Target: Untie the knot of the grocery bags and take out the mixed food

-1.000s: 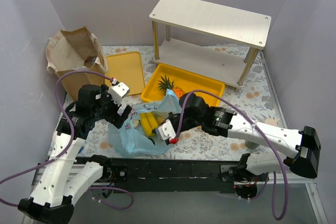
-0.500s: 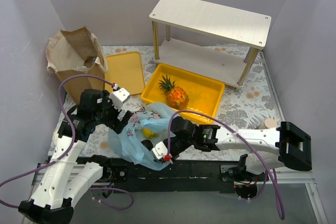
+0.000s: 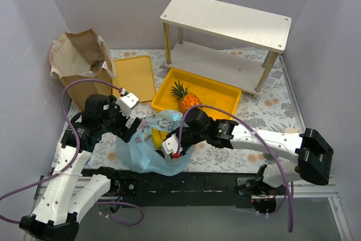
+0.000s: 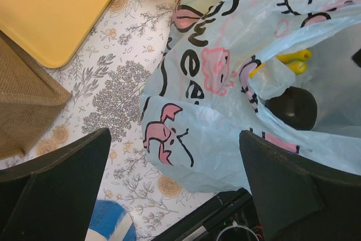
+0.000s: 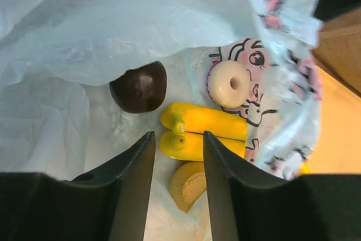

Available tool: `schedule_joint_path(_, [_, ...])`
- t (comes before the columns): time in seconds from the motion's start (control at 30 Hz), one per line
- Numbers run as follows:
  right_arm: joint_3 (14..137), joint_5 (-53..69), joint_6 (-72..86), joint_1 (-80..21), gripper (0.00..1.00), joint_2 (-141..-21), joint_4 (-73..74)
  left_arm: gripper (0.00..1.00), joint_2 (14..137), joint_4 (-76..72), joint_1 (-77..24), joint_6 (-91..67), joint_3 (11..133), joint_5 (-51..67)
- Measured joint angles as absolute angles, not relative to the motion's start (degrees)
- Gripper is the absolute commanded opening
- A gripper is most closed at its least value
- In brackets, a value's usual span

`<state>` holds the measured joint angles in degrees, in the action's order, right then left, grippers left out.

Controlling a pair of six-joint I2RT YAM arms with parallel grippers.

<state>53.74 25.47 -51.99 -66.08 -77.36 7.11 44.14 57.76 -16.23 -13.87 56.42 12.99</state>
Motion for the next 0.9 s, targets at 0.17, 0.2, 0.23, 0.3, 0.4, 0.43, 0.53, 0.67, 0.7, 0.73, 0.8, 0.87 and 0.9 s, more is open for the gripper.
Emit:
schedule_joint_path(0.17, [53.76, 23.97, -57.98, -66.13, 0.57, -83.26, 6.98, 0.98, 45.12, 57.36, -16.23, -13.69, 57.49, 12.40])
schedule_joint_path(0.2, [53.78, 23.38, -58.48, -66.13, 0.58, -84.53, 6.44, 0.98, 45.15, 57.08, -16.23, -13.67, 57.63, 12.38])
schedule_joint_path(0.23, [53.78, 22.59, -58.85, -66.13, 0.59, -85.78, 5.87, 0.98, 45.17, 56.77, -16.23, -13.63, 57.71, 12.38])
schedule_joint_path(0.3, [53.80, 21.26, -59.48, -66.11, 0.59, -88.09, 4.49, 0.98, 45.17, 56.29, -16.23, -13.50, 57.82, 12.40])
schedule_joint_path(0.4, [54.02, 19.40, -60.55, -65.93, 0.54, -91.37, 2.39, 0.98, 45.15, 55.55, -16.23, -13.52, 57.82, 12.40])
schedule_joint_path(0.43, [54.24, 18.96, -60.77, -65.80, 0.49, -92.36, 1.89, 0.98, 45.08, 55.33, -16.23, -13.52, 57.82, 12.38])
schedule_joint_path(0.53, [54.89, 18.06, -61.45, -65.21, 0.17, -94.50, 1.06, 0.98, 44.53, 55.24, -16.19, -13.56, 57.80, 12.40])
schedule_joint_path(0.67, [56.47, 18.17, -62.46, -64.23, 0.01, -94.98, 2.55, 0.98, 43.53, 55.24, -15.90, -13.78, 57.65, 12.64])
schedule_joint_path(0.7, [57.12, 18.35, -62.33, -64.05, 0.01, -94.85, 3.25, 0.98, 43.33, 55.24, -15.90, -13.80, 57.45, 12.82])
schedule_joint_path(0.73, [57.80, 18.55, -62.22, -63.79, 0.01, -94.54, 4.01, 0.98, 43.24, 55.20, -15.86, -13.82, 57.19, 13.08])
schedule_joint_path(0.8, [59.22, 19.31, -61.71, -63.37, 0.01, -93.12, 6.07, 0.98, 42.92, 55.35, -15.86, -13.91, 56.21, 13.91])
schedule_joint_path(0.87, [60.55, 20.45, -60.25, -63.02, 0.01, -90.74, 8.03, 0.98, 42.68, 55.27, -15.86, -13.96, 55.11, 14.79])
schedule_joint_path(0.9, [61.34, 21.28, -59.37, -62.92, 0.01, -89.21, 9.02, 0.98, 42.52, 55.24, -15.86, -13.98, 54.63, 15.07])
